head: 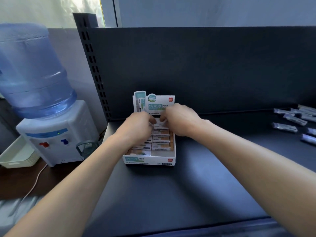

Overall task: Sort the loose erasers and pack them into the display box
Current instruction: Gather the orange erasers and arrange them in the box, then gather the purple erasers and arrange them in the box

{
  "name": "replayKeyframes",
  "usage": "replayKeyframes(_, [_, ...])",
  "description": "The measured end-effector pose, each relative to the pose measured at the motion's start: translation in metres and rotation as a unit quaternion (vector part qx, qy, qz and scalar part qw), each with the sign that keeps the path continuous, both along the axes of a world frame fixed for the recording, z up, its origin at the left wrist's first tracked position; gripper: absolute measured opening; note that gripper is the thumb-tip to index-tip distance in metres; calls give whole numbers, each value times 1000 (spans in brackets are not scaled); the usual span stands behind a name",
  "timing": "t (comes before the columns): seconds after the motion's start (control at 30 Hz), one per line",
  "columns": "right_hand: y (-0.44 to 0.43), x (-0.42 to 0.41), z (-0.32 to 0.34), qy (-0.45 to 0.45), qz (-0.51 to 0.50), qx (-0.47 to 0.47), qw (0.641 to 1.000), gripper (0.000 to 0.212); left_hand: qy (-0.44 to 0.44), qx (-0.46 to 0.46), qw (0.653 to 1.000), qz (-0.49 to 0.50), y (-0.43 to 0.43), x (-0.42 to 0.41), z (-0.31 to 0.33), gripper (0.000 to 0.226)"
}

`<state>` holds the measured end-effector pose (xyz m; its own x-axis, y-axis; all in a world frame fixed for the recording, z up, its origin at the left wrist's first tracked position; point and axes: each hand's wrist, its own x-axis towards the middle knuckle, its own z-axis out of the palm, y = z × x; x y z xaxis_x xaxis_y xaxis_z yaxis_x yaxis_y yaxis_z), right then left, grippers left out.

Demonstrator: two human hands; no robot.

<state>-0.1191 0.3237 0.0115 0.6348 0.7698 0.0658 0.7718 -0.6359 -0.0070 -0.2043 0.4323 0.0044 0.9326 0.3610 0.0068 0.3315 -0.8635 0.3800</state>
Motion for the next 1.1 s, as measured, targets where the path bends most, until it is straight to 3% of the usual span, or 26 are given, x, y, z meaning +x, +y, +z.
replayKeyframes(0.13, [-30,-1,20,-65,-2,-4,998,22,-29,77,996,-41,-25,7,22,26])
replayKeyframes(0.37, [-133,26,48,-97,-113,-75,986,10,-45,160,976,-142,-110,46,49,17])
replayKeyframes(0.53, [-233,64,52,-84,-197,-79,974,27,-44,156,970,-183,-189,88,47,20])
replayKeyframes(0.63, [-298,94,52,-76,-231,-61,968,12,-39,143,968,-201,-241,114,47,22])
replayKeyframes(0.8, [-386,140,47,-71,-263,-29,962,8,-32,115,971,-207,-312,151,41,22])
replayKeyframes(1.1, [-435,181,31,-62,-263,17,963,10,-18,81,981,-173,-352,188,32,18])
